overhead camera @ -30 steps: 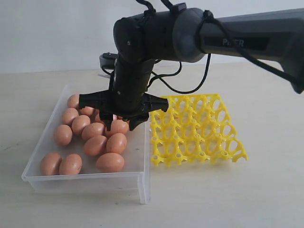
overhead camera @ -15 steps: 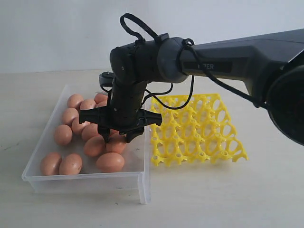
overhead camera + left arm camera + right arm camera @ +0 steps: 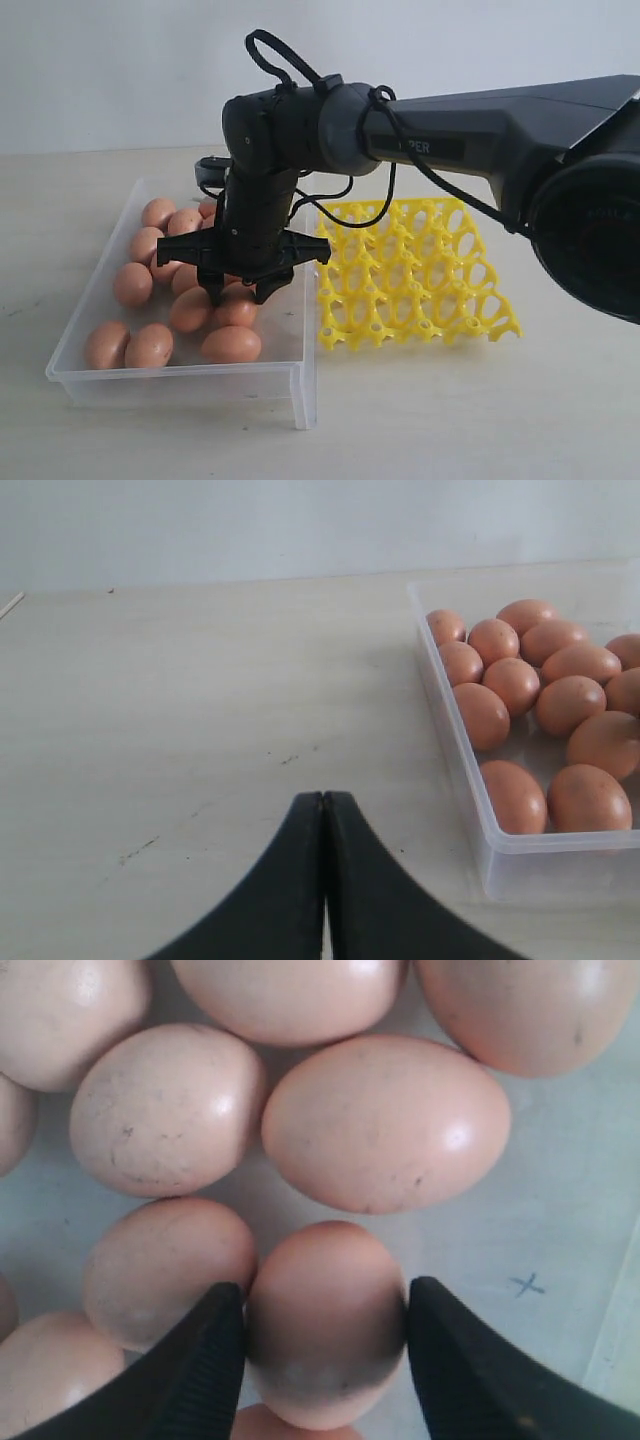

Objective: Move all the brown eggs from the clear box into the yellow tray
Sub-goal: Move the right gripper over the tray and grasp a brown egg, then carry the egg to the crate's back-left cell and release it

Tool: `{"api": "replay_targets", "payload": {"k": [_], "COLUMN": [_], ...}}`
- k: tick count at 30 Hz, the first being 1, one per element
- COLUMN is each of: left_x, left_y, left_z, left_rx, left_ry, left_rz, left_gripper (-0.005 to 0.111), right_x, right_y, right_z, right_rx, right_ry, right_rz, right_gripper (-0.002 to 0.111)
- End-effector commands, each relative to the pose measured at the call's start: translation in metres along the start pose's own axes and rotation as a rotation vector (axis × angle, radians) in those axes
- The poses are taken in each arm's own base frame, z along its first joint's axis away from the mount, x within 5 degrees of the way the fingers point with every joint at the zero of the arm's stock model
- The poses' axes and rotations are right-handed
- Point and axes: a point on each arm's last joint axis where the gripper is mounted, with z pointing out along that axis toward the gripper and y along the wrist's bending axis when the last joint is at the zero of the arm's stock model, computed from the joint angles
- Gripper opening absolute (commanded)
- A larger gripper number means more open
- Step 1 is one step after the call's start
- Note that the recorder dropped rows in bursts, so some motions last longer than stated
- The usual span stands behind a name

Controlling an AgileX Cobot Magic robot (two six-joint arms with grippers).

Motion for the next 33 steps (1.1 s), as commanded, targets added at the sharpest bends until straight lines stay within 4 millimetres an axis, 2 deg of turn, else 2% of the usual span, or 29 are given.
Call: {"api": "replay_targets", "payload": {"k": [1,14,16,19,22,27,30,33], "left_x": [-0.002,-0.002,-0.002,-0.002,-0.002,-0.002,-0.002,-0.002], "left_y": [0.0,0.0,0.0,0.0,0.0,0.0,0.0,0.0], "left_z": [-0.001,-0.001,-0.001,-0.001,-0.001,-0.001,-0.001,-0.001], "left_rx": [0.006,0.006,0.006,0.006,0.006,0.006,0.006,0.006], "left_ry": [-0.017,-0.017,-0.017,-0.017,-0.017,-0.017,-0.017,-0.017], "left_rz": [-0.002,-0.002,-0.002,-0.002,-0.002,-0.002,-0.002,-0.002], "left_gripper": [0.0,0.0,0.0,0.0,0.0,0.0,0.0,0.0], "right_x": [0.003,0.002,0.001,0.0,-0.004,-0.014,-0.014,-0.01], "right_y": [-0.004,-0.006,-0.006,-0.006,-0.004,0.001,-0.011,-0.034], "right_z": [0.007,0.013,0.013,0.009,-0.007,-0.052,-0.083,-0.099], "right_rx": [0.033,0.043,0.049,0.055,0.049,-0.002,-0.015,-0.033], "right_ry": [0.041,0.031,0.028,0.011,-0.043,-0.273,-0.463,-0.595], "right_rz": [-0.016,-0.094,-0.099,-0.109,-0.159,-0.277,-0.357,-0.378], "right_gripper": [0.049,0.055,0.051,0.03,0.001,0.0,0.0,0.0]}}
